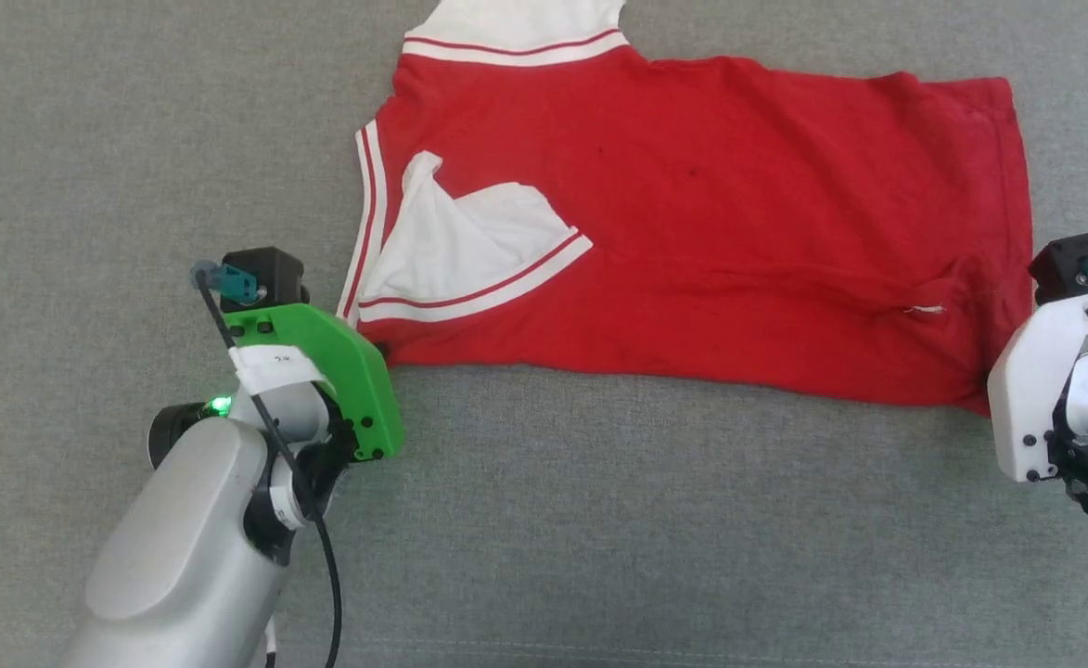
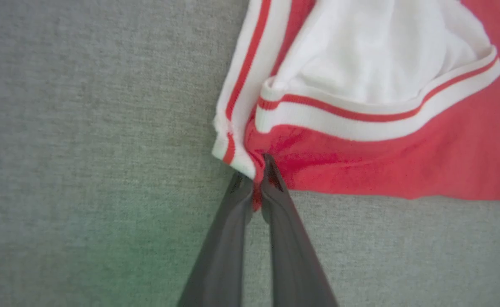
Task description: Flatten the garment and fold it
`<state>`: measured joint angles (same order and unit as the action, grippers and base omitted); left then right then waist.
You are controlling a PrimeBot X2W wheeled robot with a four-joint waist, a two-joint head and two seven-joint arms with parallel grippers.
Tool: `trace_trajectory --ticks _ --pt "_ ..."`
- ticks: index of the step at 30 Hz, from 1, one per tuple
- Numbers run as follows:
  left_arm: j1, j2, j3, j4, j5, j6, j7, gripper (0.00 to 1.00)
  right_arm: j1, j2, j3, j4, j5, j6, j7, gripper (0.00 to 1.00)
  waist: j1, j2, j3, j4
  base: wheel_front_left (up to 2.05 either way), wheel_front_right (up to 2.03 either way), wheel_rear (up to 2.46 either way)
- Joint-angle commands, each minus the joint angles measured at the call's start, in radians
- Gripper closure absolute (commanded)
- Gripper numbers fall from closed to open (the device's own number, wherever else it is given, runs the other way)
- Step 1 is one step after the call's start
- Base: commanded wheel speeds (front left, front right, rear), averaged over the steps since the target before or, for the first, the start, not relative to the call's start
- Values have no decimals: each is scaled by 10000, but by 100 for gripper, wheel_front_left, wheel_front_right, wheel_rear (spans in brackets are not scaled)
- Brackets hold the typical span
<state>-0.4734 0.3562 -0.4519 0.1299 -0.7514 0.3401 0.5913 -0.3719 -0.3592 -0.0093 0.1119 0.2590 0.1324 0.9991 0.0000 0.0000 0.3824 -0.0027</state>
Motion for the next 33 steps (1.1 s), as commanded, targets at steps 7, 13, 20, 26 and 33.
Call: trace_trajectory --ticks 7,13,20,26,33 --pt "710 291 657 -361 -471 189 -370 100 334 5 -564 -296 360 -17 -611 100 0 0 -1044 -84 0 0 0" --pt "1645 641 1017 -1288 -655 475 -442 100 1078 -204 -868 -642 723 -17 -537 100 0 0 -1789 -98 0 0 0" --pt "3128 488 1119 -1655 -1038 858 -508 100 2251 37 -1024 -662 715 -17 -417 100 0 0 -2037 -66 0 0 0" --pt "3712 -31 1035 -806 -1437 742 -698 100 2853 562 -1135 -22 576 -17 -767 100 0 0 -2018 -17 0 0 0" --pt "3705 -302 1106 99 -1692 416 -953 15 2762 863 -1147 548 551 -17 -1412 40 0 0 -2137 -71 0 0 0"
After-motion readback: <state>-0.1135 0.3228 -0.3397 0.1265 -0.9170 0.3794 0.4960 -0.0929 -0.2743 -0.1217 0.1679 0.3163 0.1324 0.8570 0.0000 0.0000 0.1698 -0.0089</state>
